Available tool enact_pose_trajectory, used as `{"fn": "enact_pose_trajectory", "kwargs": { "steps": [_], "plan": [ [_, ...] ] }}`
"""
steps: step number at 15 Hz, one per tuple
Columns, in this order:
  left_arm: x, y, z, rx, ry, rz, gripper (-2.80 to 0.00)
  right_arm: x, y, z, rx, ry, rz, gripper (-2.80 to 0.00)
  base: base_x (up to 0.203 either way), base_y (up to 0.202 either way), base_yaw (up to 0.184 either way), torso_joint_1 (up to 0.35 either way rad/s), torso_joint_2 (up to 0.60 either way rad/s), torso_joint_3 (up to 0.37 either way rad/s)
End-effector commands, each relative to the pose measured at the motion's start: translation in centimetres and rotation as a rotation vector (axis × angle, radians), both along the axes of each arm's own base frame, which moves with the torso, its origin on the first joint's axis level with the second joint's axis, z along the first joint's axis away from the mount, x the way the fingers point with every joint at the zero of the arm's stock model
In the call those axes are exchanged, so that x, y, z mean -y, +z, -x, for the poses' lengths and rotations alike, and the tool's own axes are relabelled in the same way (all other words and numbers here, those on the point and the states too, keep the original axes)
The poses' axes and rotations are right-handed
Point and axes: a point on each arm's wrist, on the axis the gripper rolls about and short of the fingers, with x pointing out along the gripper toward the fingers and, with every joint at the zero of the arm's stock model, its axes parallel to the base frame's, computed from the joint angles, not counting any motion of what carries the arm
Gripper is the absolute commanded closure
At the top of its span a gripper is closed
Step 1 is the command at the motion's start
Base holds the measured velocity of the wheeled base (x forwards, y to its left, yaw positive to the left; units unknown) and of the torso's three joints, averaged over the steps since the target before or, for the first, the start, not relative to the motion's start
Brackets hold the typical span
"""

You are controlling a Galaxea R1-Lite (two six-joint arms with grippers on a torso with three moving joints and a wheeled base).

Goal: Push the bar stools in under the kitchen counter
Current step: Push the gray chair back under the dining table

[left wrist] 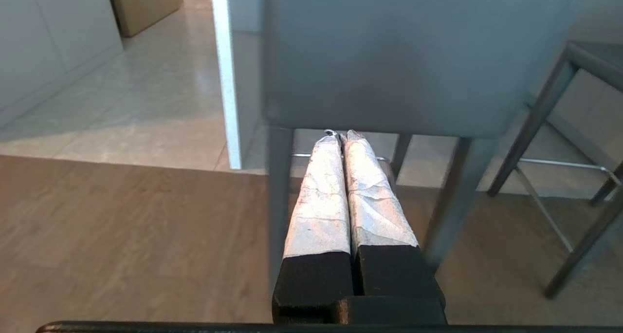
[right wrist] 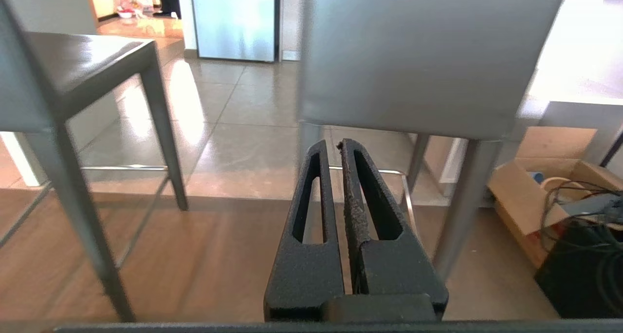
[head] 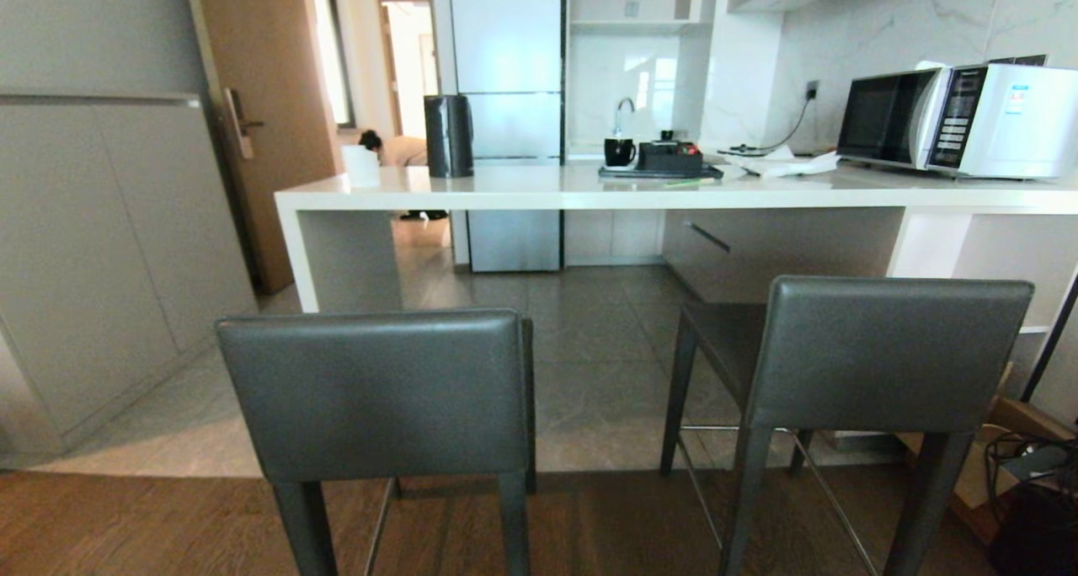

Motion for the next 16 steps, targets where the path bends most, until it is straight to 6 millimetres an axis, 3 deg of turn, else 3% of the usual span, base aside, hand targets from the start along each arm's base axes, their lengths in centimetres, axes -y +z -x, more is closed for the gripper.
{"fn": "enact_pose_trajectory", "kwargs": {
  "steps": [1,16],
  "plan": [
    [0.0,0.08,0.01,0.001,0.001,0.001,0.0,0.0,-0.01,0.0,0.0,0.0,0.001,0.0,0.0,-0.193,0.003,-0.002,0.0,0.007],
    [0.0,0.08,0.01,0.001,0.001,0.001,0.0,0.0,-0.01,0.0,0.0,-0.002,-0.005,0.0,0.0,-0.193,0.001,0.003,0.0,0.002]
  ]
}}
